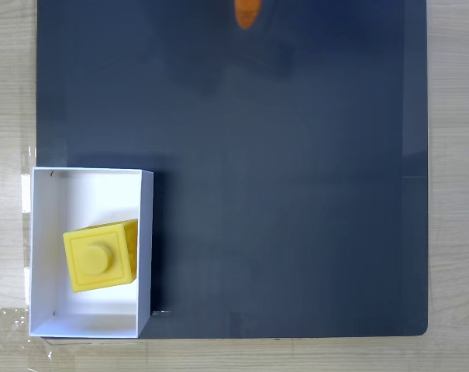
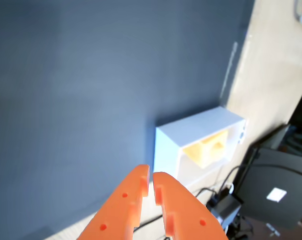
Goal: Grasp a yellow block and put it in the box
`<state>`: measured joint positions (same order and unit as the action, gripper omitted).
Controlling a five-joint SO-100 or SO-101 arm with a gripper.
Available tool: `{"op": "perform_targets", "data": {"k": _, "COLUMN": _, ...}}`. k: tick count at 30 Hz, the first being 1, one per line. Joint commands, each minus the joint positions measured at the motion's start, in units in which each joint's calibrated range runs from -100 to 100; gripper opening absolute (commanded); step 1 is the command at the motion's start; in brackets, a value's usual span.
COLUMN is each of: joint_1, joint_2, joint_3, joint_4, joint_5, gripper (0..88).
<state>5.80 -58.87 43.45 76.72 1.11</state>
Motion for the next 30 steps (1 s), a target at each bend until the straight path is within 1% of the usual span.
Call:
{"op": "perform_targets", "data": {"k": 1, "joint_1": -2.6, "joint_2": -14.3, "joint_3": 18.8, "joint_4": -2.7, "joint_5": -0.2, "gripper": 1.0}}
{"op": "perform_targets", "data": {"k": 4, "joint_1": -2.6, "joint_2": -26.6, "joint_3": 34.7, "joint_4": -5.4, "joint_5": -0.2, "gripper": 1.0}}
{"op": "perform_targets", "data": {"k": 8, "joint_1": -1.7, "joint_2": -41.0, "joint_3": 48.4, "joint_4": -2.4, "joint_5": -0.2, "gripper": 1.0}}
{"op": "perform_targets", "data": {"k": 12, "joint_1": -1.4, "joint_2": -39.0, "joint_3": 48.0, "joint_4": -2.7, "joint_5": -0.2, "gripper": 1.0}}
{"op": "perform_targets", "data": {"k": 30, "joint_1": -0.8, "joint_2": -40.2, "joint_3": 48.2, "joint_4": -2.5, "joint_5": -0.4, "gripper": 1.0}}
